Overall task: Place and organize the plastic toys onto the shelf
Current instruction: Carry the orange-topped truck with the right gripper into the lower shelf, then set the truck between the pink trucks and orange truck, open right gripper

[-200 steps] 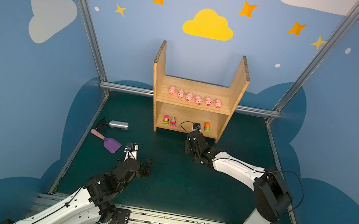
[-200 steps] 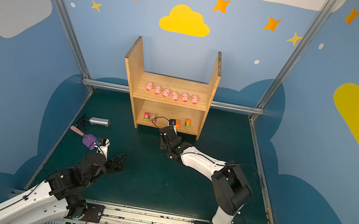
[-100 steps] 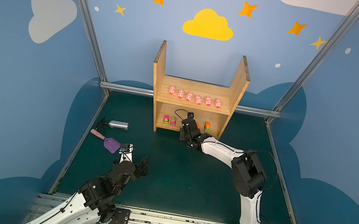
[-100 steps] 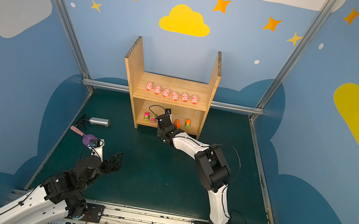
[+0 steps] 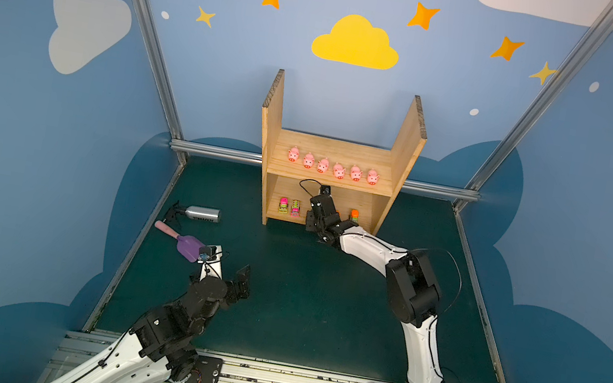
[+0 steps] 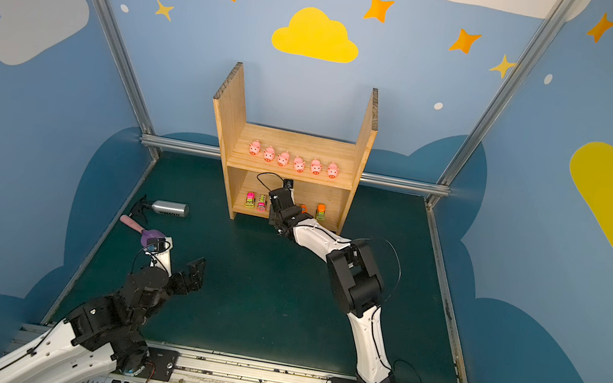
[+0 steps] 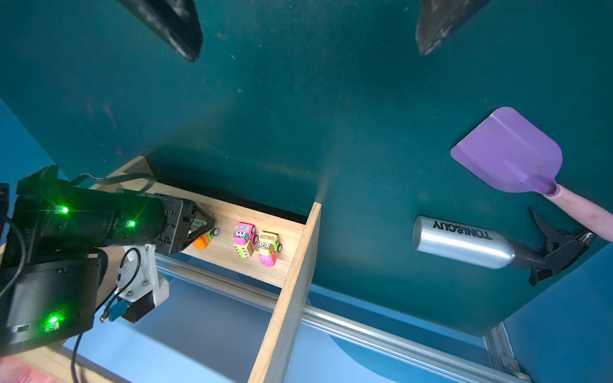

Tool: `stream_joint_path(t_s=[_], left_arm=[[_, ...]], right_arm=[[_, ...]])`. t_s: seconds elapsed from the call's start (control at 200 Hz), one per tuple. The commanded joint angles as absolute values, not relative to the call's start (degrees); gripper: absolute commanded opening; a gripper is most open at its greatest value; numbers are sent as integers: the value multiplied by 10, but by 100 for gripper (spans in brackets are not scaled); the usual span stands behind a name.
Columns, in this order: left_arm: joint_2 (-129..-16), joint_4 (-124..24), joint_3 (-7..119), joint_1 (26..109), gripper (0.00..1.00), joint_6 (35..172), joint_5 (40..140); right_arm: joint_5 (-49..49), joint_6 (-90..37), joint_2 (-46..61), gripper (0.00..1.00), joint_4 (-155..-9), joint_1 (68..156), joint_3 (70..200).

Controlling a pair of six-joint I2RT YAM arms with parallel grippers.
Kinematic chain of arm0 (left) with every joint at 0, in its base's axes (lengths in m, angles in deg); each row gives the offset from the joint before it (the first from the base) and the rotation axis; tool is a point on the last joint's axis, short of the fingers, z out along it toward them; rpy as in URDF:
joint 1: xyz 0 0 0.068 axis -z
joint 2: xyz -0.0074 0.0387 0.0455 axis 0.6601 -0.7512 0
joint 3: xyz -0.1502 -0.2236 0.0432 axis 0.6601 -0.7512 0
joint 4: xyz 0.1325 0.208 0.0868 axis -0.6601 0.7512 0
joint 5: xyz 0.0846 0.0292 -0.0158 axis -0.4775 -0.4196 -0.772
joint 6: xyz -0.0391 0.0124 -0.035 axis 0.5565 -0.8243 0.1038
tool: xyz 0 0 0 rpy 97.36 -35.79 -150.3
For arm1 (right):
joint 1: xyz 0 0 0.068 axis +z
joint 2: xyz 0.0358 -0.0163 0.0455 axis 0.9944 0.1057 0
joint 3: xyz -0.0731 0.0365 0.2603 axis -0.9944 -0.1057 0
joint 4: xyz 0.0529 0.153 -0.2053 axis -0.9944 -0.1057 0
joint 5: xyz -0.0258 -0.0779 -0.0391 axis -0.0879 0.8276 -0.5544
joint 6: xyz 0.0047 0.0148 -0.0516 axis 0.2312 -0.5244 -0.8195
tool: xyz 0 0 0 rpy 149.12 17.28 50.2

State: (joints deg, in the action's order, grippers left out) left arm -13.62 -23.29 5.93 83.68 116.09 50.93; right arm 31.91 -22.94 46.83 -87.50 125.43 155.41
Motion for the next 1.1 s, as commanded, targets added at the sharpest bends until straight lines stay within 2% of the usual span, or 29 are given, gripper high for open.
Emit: stream_joint_path(t_s=[0.0,0.28,0.416,0.906,1.097], left_arm=[[-133,-230,53,833,100,1154,497],[-148,-232,57,832,100,1154,505],[-147,-230,59,832,100,1154,505],[-118,-211,68,832,100,1167,517],[-135,-204,75,832,100,1167,514]], right_arm=[[316,-228,485,31,-884,1250,1576],[307,-223,479,46,-892,1251,1578],[305,-224,462,61,-897,1252,1569],[268,-226,357,64,-901,1267,1487],[214,-204,272,71,-916,1276,1401]])
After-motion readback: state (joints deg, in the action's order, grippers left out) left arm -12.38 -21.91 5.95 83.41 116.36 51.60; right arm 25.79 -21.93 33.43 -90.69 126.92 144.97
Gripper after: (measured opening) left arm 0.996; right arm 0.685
